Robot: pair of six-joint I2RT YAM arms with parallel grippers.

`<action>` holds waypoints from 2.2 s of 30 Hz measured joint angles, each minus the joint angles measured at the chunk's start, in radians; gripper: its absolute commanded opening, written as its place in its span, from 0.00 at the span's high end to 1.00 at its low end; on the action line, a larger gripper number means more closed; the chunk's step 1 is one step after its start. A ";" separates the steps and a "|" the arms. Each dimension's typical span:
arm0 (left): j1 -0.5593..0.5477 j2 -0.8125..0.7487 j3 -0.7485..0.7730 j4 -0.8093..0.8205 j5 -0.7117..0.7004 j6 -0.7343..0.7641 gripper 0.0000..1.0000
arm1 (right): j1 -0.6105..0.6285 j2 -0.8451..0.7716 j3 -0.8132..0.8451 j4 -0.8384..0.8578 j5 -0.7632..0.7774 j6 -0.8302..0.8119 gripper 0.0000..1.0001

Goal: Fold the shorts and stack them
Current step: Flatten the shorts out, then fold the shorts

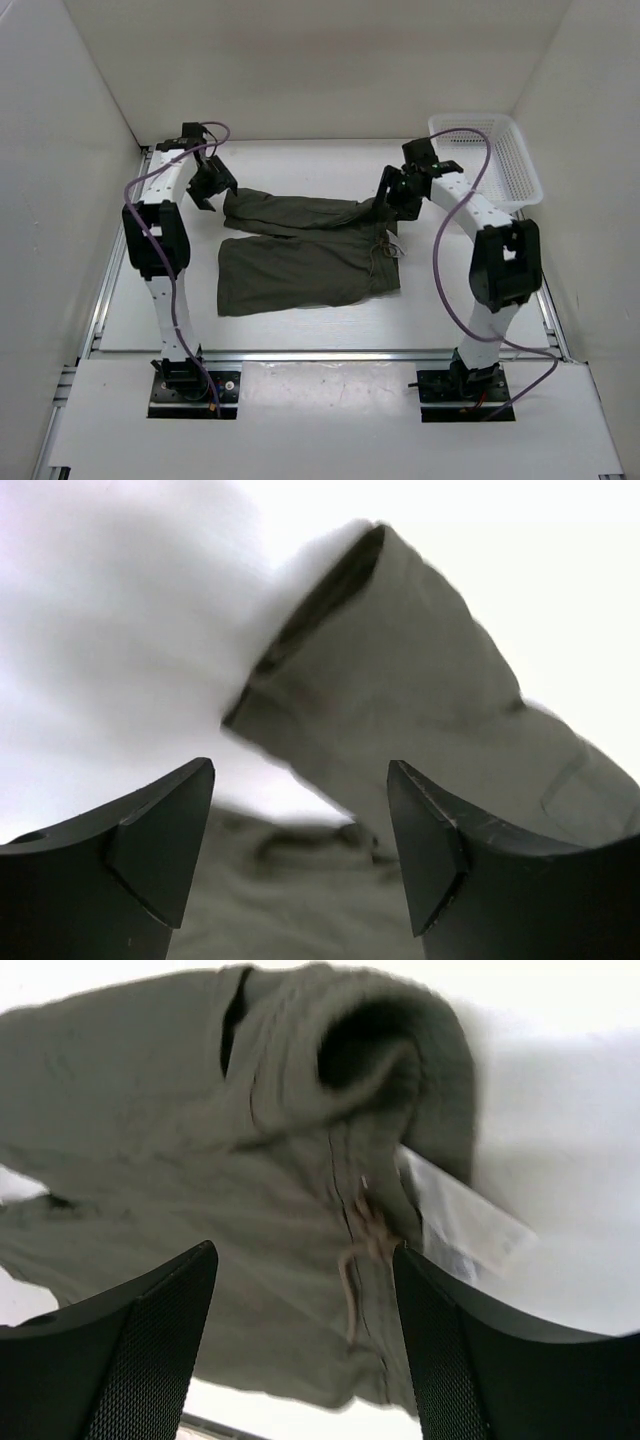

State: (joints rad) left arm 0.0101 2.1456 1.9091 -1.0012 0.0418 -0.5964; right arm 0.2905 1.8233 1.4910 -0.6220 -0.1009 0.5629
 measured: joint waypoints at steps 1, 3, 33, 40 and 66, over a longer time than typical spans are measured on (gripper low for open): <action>0.000 0.041 0.040 -0.011 0.003 0.008 0.17 | 0.000 0.039 0.027 -0.003 -0.010 0.010 0.26; 0.000 0.104 0.098 -0.024 0.005 0.022 0.14 | -0.001 0.107 0.074 -0.002 -0.034 0.035 0.26; 0.018 0.200 0.077 -0.026 0.032 0.095 0.40 | -0.027 0.308 0.241 0.012 -0.063 0.193 0.86; 0.027 0.192 0.059 0.013 0.079 0.103 0.67 | -0.027 0.308 0.241 0.012 -0.063 0.190 0.86; 0.038 -0.027 0.104 -0.061 0.125 0.117 0.90 | -0.032 0.247 0.249 0.001 -0.070 0.141 1.00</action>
State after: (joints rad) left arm 0.0479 2.1189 2.0132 -1.0622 0.1665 -0.4789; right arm 0.2581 2.0705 1.7401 -0.6212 -0.1711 0.7036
